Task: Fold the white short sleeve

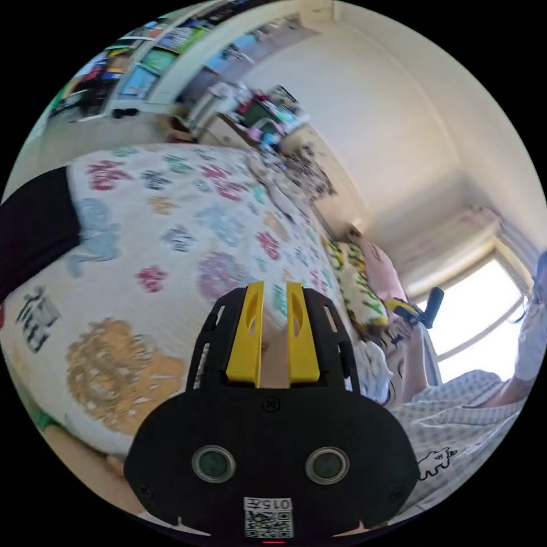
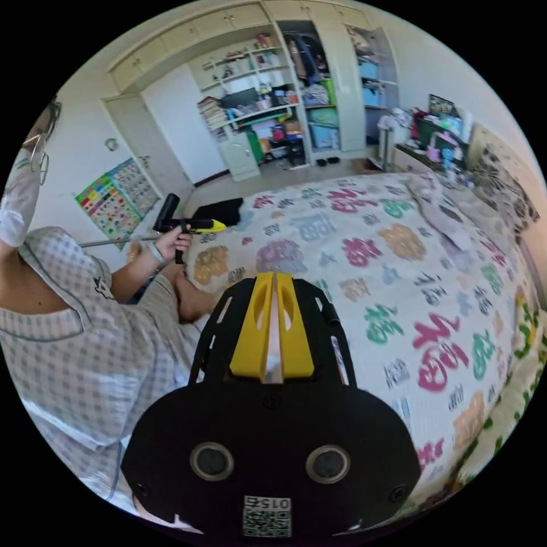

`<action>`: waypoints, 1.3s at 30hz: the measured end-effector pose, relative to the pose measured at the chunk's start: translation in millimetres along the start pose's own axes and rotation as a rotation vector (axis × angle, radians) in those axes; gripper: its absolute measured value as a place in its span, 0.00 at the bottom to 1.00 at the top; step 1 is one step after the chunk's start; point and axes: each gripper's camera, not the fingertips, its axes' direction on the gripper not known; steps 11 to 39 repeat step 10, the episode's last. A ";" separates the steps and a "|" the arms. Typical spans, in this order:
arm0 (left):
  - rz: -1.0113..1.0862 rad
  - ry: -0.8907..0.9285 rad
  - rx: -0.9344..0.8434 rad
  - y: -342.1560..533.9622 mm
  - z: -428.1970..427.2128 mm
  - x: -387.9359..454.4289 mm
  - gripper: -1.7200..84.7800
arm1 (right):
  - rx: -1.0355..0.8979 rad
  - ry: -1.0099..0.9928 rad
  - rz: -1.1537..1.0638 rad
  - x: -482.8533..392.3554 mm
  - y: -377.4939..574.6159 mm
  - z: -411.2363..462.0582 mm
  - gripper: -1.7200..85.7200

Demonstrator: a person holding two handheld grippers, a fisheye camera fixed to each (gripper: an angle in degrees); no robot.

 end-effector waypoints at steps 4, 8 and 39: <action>-0.176 -0.479 0.190 26.2 -111.3 -76.8 0.14 | -0.088 -0.241 -0.081 -36.9 -120.5 177.1 0.09; -0.338 -0.538 0.281 48.0 -188.1 -144.8 0.17 | -0.239 -0.262 -0.115 -80.1 -213.9 354.6 0.11; -0.406 -0.547 0.318 56.6 -213.0 -171.6 0.17 | -0.346 -0.260 -0.111 -95.9 -250.9 427.7 0.12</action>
